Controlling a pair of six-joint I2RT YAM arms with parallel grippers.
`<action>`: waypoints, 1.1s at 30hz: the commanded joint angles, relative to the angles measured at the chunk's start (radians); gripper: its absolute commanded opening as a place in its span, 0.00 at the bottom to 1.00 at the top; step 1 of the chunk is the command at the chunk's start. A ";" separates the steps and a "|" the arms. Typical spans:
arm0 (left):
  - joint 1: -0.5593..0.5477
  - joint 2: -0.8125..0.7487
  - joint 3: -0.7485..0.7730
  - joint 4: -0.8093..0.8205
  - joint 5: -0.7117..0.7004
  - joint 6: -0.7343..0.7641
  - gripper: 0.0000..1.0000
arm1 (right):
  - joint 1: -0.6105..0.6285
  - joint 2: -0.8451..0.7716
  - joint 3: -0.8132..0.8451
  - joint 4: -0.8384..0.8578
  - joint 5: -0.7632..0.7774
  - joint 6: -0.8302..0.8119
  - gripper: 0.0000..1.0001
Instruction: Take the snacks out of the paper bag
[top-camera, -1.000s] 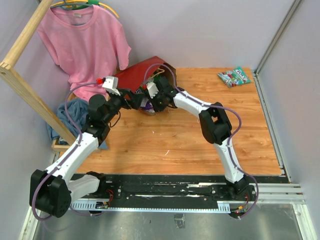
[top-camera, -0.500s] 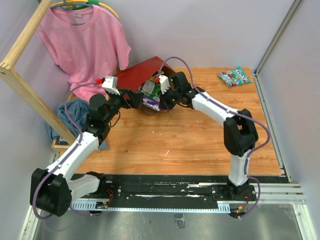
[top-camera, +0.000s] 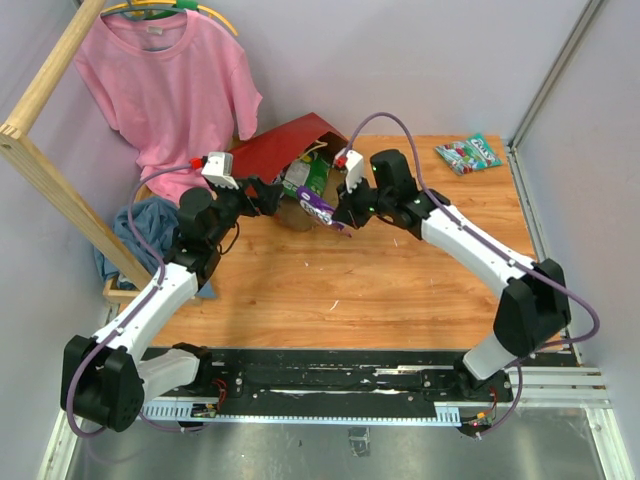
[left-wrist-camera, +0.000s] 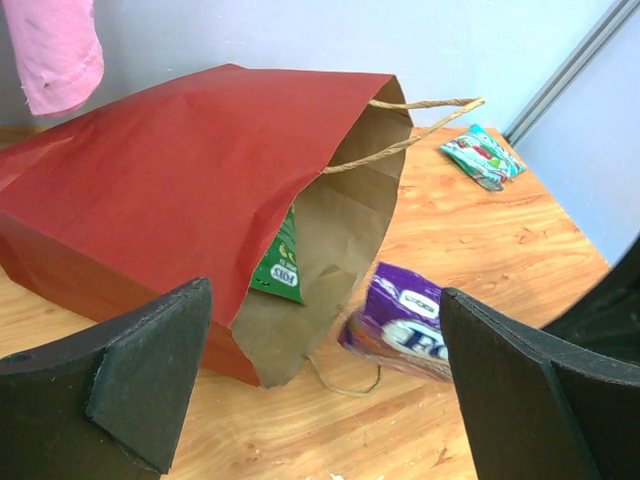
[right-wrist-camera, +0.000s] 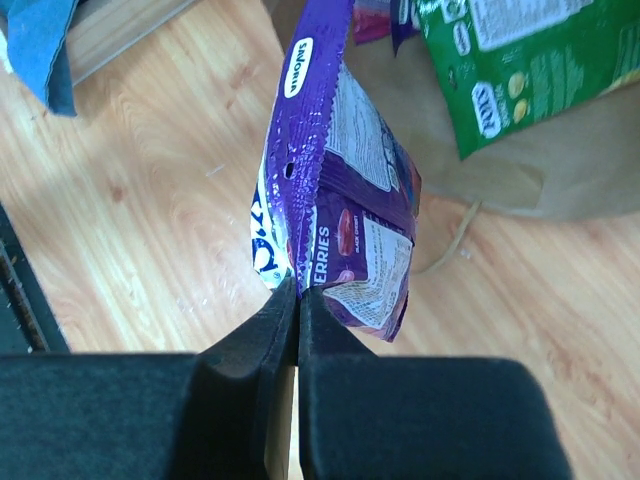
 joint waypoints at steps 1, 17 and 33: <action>0.010 -0.005 -0.002 0.017 -0.012 0.001 1.00 | -0.028 -0.134 -0.096 0.058 0.011 0.058 0.01; 0.014 -0.021 -0.008 0.062 0.067 -0.039 1.00 | -0.605 -0.448 -0.585 0.426 -0.174 0.639 0.01; 0.015 0.002 -0.008 0.118 0.146 -0.097 1.00 | -0.591 -0.339 -0.624 0.537 -0.194 0.750 0.01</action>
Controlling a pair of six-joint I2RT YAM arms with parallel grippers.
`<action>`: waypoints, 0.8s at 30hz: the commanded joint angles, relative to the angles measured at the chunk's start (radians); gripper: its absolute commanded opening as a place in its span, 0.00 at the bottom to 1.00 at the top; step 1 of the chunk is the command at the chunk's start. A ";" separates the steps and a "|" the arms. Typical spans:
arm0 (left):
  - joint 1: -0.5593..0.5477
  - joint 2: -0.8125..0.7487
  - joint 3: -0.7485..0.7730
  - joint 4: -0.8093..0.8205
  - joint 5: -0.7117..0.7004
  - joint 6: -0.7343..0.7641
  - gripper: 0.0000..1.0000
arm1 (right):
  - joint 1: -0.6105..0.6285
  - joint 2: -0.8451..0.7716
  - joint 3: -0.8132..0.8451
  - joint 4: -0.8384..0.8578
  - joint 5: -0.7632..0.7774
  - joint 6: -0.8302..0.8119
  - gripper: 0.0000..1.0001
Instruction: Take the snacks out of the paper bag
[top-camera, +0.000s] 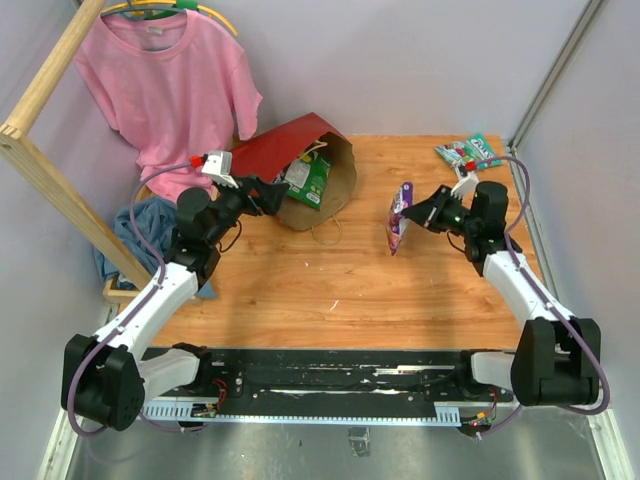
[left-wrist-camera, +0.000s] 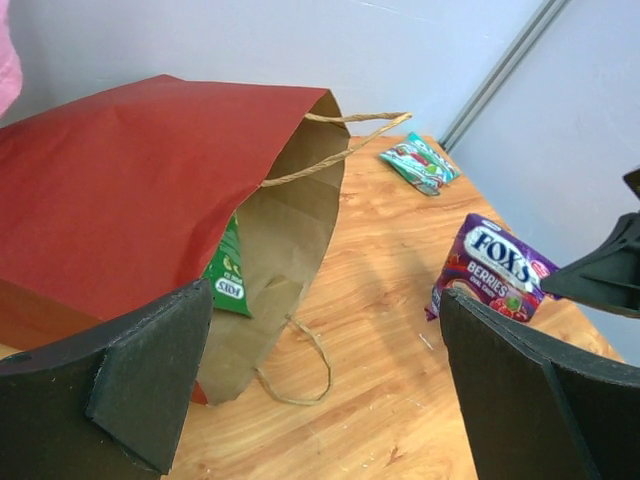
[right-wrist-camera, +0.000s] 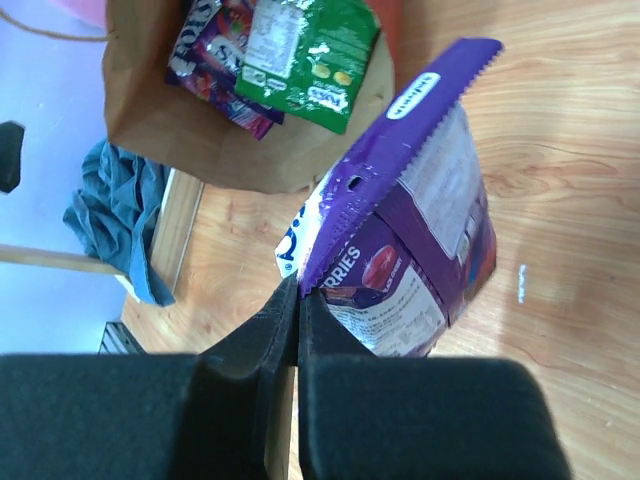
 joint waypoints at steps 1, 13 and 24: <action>0.008 -0.008 -0.008 0.057 0.036 -0.020 1.00 | -0.086 0.051 -0.068 0.130 0.029 0.094 0.01; 0.010 -0.028 -0.008 0.028 0.012 0.002 1.00 | -0.243 0.381 -0.281 0.475 -0.047 0.367 0.01; 0.010 -0.011 -0.005 0.048 0.034 -0.024 1.00 | 0.054 0.270 -0.028 0.272 0.091 0.262 0.01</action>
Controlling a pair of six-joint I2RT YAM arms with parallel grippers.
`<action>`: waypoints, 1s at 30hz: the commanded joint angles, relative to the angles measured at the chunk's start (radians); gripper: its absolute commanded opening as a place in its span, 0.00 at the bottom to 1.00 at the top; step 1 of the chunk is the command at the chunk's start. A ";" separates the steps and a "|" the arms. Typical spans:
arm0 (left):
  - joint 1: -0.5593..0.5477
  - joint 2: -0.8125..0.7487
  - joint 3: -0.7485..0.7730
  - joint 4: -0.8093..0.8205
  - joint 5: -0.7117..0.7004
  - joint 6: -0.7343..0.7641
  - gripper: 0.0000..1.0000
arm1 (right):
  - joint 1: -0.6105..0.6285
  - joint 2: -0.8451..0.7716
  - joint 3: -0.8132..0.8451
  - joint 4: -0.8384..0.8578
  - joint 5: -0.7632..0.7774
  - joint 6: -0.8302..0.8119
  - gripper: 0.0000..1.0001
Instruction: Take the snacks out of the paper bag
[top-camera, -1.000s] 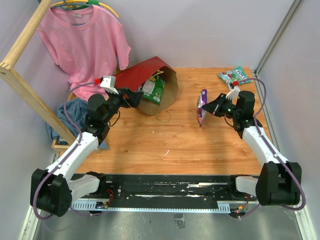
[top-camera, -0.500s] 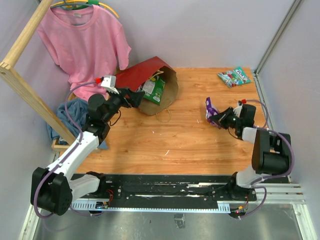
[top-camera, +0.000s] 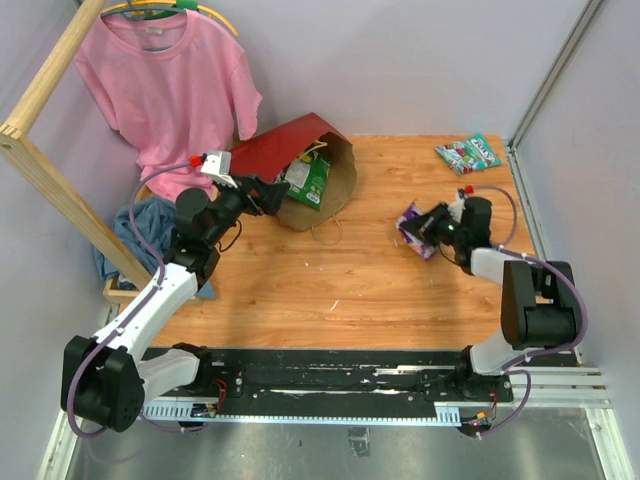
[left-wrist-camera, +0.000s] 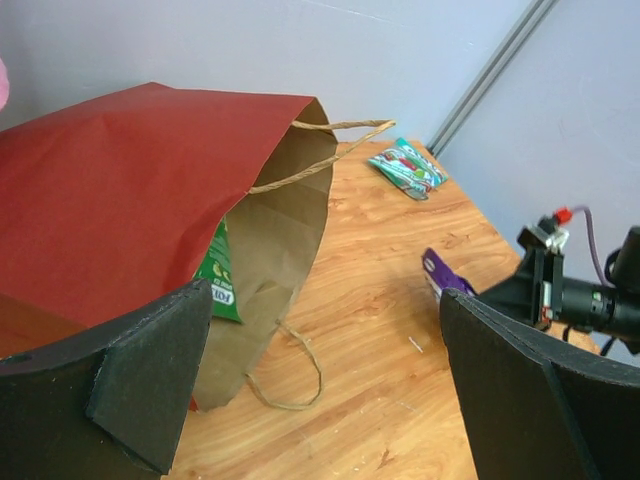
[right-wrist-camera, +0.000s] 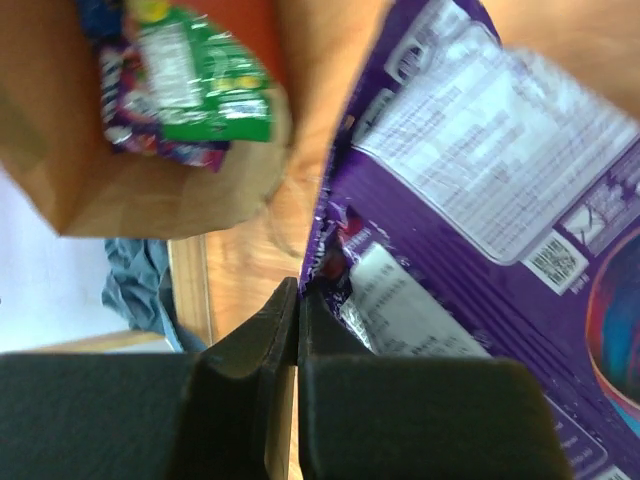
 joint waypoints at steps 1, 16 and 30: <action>0.009 -0.007 -0.004 0.028 0.012 -0.007 1.00 | 0.186 -0.052 0.189 -0.102 0.085 -0.084 0.01; 0.009 -0.030 -0.003 -0.008 -0.022 0.030 1.00 | 0.052 0.085 -0.036 0.011 0.086 -0.066 0.84; 0.011 -0.039 0.001 -0.013 -0.019 0.026 1.00 | 0.391 -0.295 0.166 -0.515 0.744 -0.529 0.71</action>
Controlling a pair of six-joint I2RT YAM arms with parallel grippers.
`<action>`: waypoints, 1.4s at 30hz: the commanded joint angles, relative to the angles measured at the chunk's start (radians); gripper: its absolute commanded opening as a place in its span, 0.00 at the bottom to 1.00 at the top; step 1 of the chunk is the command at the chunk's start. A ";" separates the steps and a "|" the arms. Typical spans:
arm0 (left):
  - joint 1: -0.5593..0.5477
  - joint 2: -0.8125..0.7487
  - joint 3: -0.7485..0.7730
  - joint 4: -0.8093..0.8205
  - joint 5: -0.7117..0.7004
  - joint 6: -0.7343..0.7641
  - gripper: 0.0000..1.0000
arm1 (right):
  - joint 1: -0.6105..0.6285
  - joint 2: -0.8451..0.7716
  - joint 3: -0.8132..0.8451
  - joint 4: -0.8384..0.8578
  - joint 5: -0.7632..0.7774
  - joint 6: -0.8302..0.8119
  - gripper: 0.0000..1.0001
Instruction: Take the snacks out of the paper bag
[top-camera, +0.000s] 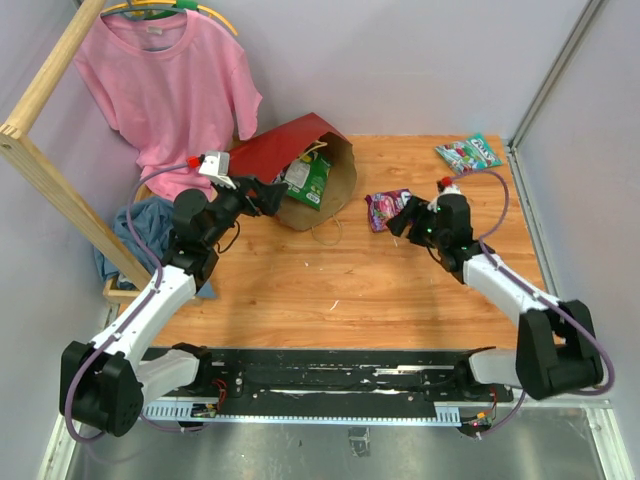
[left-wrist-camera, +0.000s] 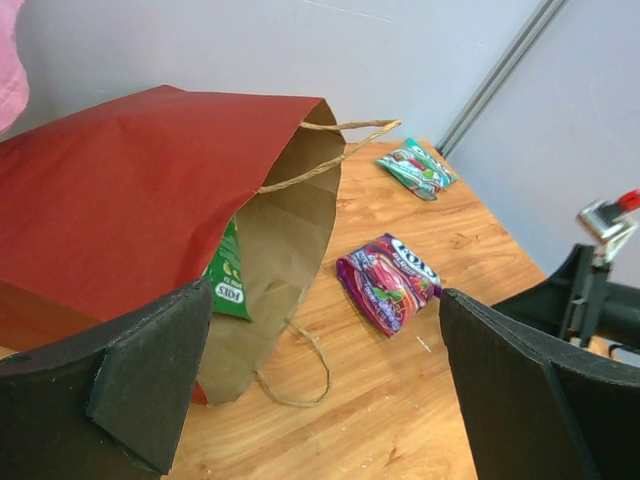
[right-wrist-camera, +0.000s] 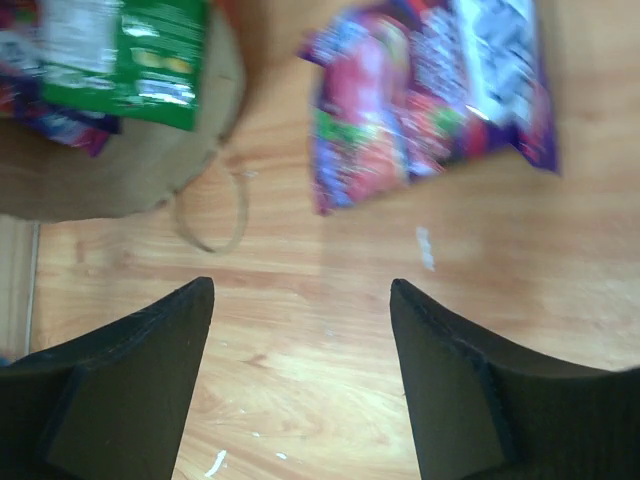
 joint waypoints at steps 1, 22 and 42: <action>0.010 -0.013 0.001 0.018 -0.001 0.007 1.00 | 0.174 -0.078 0.124 -0.196 0.340 -0.260 0.68; 0.016 -0.028 0.006 -0.036 -0.071 0.066 1.00 | 0.200 0.588 0.645 -0.402 0.389 -0.469 0.85; 0.021 -0.055 0.004 -0.054 -0.076 0.081 1.00 | 0.188 0.421 0.650 -0.377 0.411 -0.482 0.82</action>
